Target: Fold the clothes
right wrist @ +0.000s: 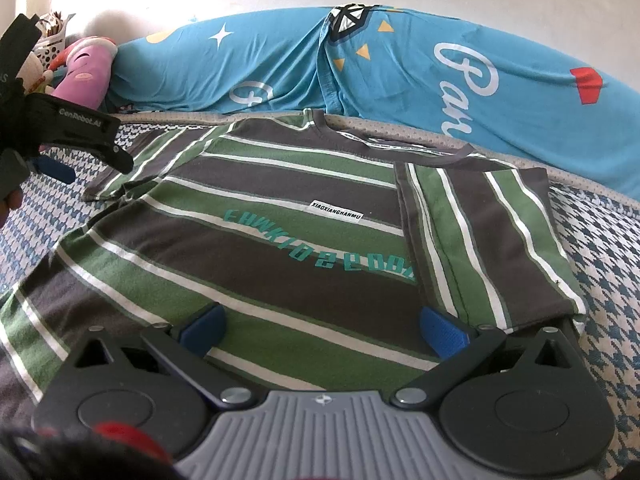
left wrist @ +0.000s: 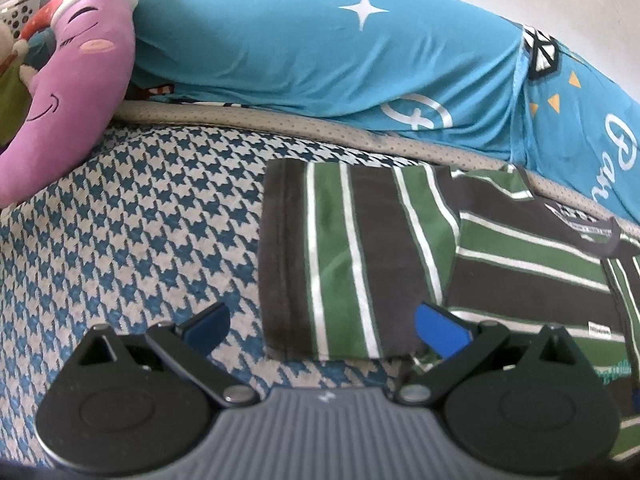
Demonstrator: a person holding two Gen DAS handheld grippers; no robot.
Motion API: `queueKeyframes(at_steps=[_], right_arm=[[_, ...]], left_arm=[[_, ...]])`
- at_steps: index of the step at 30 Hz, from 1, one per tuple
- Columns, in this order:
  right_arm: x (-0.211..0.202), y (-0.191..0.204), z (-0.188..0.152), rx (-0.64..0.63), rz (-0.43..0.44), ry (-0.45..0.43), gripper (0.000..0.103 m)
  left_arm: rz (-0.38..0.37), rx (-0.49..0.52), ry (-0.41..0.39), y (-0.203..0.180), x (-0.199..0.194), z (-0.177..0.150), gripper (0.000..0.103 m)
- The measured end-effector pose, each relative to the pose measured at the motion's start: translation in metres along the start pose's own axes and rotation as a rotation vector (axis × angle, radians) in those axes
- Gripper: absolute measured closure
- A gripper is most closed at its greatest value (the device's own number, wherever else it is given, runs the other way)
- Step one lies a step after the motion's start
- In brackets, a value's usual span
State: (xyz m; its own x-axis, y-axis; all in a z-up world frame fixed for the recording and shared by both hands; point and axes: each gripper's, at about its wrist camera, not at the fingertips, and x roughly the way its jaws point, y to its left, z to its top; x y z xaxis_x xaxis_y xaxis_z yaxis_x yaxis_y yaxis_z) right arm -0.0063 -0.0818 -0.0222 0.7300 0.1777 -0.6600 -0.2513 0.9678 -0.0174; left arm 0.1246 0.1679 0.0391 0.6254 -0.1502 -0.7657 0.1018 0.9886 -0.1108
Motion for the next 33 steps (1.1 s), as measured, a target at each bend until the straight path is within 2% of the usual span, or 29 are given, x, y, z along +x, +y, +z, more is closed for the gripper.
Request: queueKeyframes(at_steps=[8,12,15,19,25,28,33], right_arm=[[0.000,0.004,0.008,0.021,-0.016,0.066,0.000],[-0.001,0.005,0.013,0.100,-0.040,0.106,0.000],[-0.005,0.016,0.021,0.037,-0.061,0.147,0.000],[-0.028,0.037,0.032,-0.070,-0.056,0.106,0.000],[-0.059,0.050,0.037,-0.061,0.035,0.047,0.010],[-0.054,0.052,0.038,-0.072,0.019,0.040,0.018],[-0.039,0.043,0.035,-0.038,-0.009,0.059,0.019]], left_arm=[[-0.005,-0.099,-0.007,0.038,-0.003,0.019,0.000],[-0.001,-0.165,-0.003,0.057,0.001,0.024,0.000],[-0.001,-0.199,-0.002,0.068,0.004,0.025,0.000],[-0.048,-0.249,-0.002,0.079,0.010,0.029,0.000],[-0.115,-0.271,-0.019,0.071,0.016,0.036,0.002],[-0.143,-0.247,-0.020,0.058,0.020,0.039,0.005],[-0.146,-0.196,-0.012,0.036,0.029,0.039,0.006]])
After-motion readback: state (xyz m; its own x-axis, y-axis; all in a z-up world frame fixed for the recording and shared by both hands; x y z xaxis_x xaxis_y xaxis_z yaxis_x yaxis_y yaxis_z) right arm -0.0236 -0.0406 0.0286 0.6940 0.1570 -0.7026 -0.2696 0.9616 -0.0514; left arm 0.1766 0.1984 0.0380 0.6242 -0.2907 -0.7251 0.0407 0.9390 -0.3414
